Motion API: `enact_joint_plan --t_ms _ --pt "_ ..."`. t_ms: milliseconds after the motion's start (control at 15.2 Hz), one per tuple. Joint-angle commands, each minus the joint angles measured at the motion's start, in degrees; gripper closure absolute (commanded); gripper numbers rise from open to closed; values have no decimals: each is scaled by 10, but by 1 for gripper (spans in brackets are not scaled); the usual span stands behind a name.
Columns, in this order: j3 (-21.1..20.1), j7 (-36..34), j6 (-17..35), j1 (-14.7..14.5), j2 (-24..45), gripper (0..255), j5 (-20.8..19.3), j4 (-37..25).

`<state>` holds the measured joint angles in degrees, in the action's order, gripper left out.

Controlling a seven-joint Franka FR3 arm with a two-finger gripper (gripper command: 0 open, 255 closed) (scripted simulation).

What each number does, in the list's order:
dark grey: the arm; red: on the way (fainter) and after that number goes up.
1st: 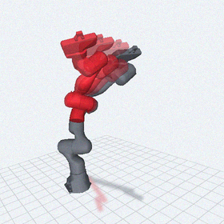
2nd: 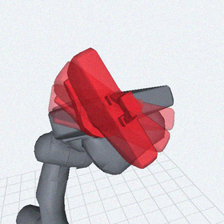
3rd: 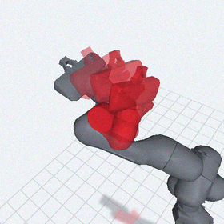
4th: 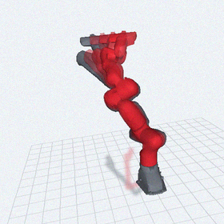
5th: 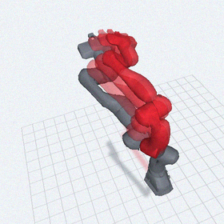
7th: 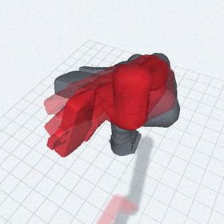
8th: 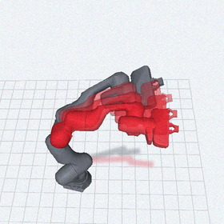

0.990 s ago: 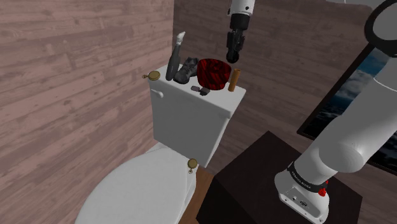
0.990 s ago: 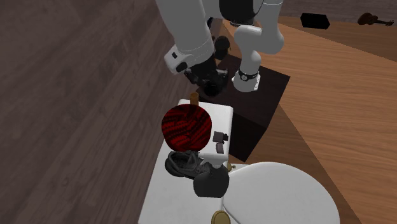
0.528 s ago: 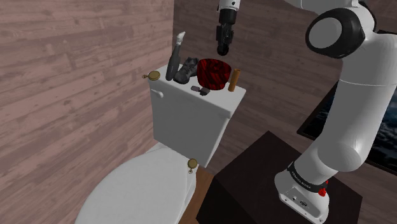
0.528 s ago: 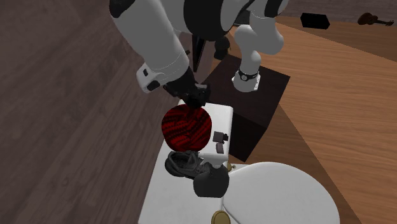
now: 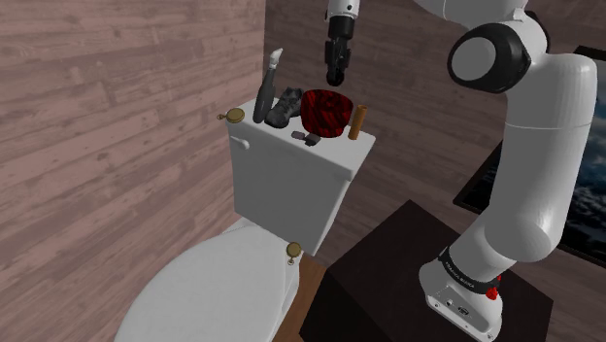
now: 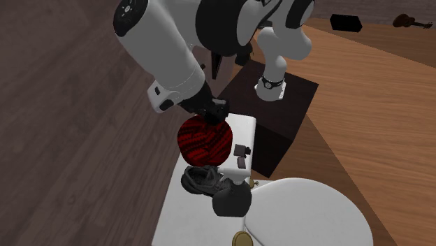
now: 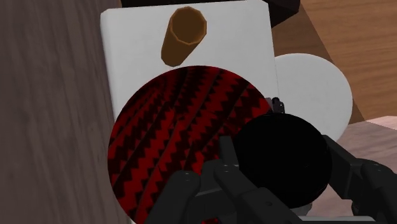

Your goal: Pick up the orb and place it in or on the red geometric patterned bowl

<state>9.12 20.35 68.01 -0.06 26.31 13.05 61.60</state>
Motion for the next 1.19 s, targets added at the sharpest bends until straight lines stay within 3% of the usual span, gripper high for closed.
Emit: enact_joint_plan --t_ms 0,330,858,924,1056,1122 --pt "8 8 87 3 3 255 -5 50" --pt "8 14 132 -1 -6 255 -7 104" --pt "6 13 132 0 -6 255 -8 104" --pt "7 18 148 -1 -18 0 -11 132" --pt "10 26 145 4 -27 0 -13 140" --pt "10 25 130 7 -16 0 -12 115"
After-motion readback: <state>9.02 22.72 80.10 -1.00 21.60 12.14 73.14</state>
